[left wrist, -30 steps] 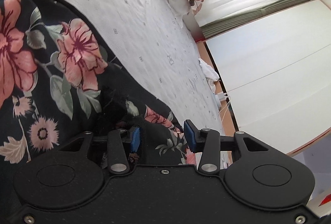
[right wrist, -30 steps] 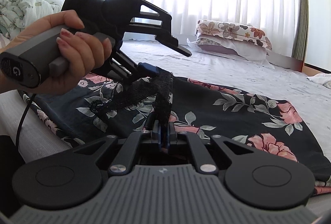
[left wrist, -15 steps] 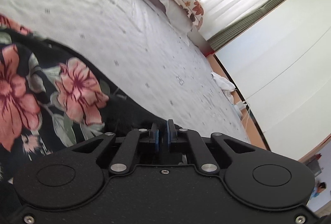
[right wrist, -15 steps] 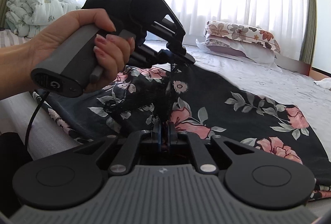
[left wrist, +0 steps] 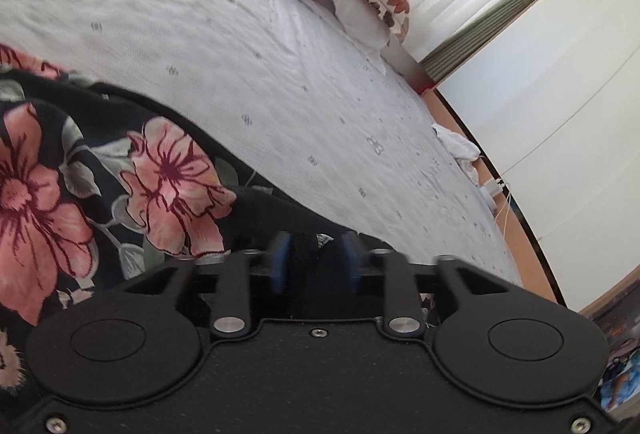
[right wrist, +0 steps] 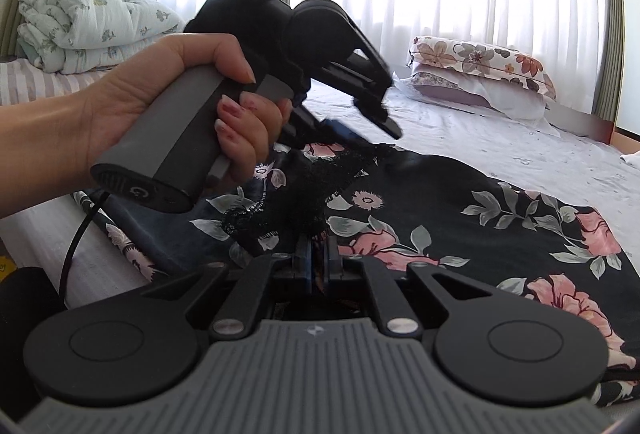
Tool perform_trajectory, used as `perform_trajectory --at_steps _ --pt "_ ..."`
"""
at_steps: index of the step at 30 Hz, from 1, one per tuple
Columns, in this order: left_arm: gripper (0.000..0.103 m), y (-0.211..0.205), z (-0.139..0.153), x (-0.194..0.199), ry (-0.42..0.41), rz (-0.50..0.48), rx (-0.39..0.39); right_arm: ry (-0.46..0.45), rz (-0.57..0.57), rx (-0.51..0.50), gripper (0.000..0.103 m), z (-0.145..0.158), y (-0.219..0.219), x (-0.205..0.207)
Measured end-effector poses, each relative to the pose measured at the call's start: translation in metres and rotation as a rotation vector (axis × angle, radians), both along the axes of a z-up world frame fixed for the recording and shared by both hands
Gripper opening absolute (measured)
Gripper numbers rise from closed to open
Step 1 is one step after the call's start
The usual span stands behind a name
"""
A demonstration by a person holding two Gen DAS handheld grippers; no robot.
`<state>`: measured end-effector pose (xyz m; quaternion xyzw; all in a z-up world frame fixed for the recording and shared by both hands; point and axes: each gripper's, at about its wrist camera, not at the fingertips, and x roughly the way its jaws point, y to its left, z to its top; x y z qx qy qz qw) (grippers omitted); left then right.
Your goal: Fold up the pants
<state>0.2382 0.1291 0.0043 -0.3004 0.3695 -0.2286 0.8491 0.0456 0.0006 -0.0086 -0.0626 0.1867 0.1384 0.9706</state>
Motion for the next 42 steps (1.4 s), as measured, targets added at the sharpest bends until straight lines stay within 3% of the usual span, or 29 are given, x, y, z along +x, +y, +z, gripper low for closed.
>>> perform_trajectory --at_steps 2,3,4,5,11,18,20,22,23,24,25,29,35,38,40,42 --pt "0.04 -0.003 -0.006 0.005 0.012 -0.003 -0.013 -0.002 -0.002 -0.006 0.01 0.0 0.001 0.0" --pt "0.03 -0.004 -0.007 0.006 0.014 0.015 0.0 -0.002 -0.002 -0.007 0.01 0.0 0.001 0.0" --pt "0.003 -0.006 -0.007 0.004 -0.002 0.037 0.03 -0.002 -0.003 -0.006 0.01 0.0 0.001 0.0" --pt "0.0 -0.008 -0.005 0.002 -0.028 0.045 0.058 -0.001 -0.004 -0.003 0.01 0.0 0.001 0.0" --pt "0.001 -0.01 0.021 -0.028 -0.203 0.116 0.185 0.005 -0.001 0.025 0.01 0.001 -0.004 0.001" --pt "0.001 -0.013 0.011 -0.026 -0.133 0.14 0.294 0.009 0.035 0.032 0.011 0.001 -0.001 0.001" --pt "0.002 -0.018 0.012 -0.032 -0.15 0.132 0.336 0.015 0.062 0.036 0.018 0.001 -0.001 0.001" --pt "0.008 -0.024 0.017 -0.039 -0.17 0.123 0.373 0.017 0.096 0.05 0.024 0.001 -0.001 -0.001" --pt "0.009 -0.026 0.019 -0.042 -0.175 0.123 0.391 0.017 0.11 0.059 0.042 0.001 -0.002 -0.002" --pt "0.009 -0.029 0.021 -0.044 -0.177 0.126 0.413 0.019 0.127 0.07 0.047 0.002 -0.003 -0.003" --pt "0.01 -0.033 0.023 -0.047 -0.177 0.131 0.443 0.021 0.139 0.084 0.059 0.004 -0.004 -0.004" --pt "0.021 -0.041 0.025 -0.051 -0.154 0.156 0.545 0.008 0.137 0.102 0.075 0.011 -0.01 -0.009" --pt "0.037 -0.038 0.03 -0.065 -0.128 0.189 0.579 -0.022 0.085 0.089 0.082 0.02 -0.03 -0.02" --pt "0.055 -0.028 0.033 -0.073 -0.119 0.228 0.581 -0.037 0.031 0.08 0.087 0.023 -0.045 -0.026" --pt "0.075 -0.015 0.034 -0.079 -0.116 0.269 0.57 -0.042 -0.009 0.073 0.089 0.024 -0.056 -0.029" --pt "0.089 0.001 0.036 -0.088 -0.12 0.321 0.549 -0.041 -0.056 0.06 0.09 0.024 -0.067 -0.031"
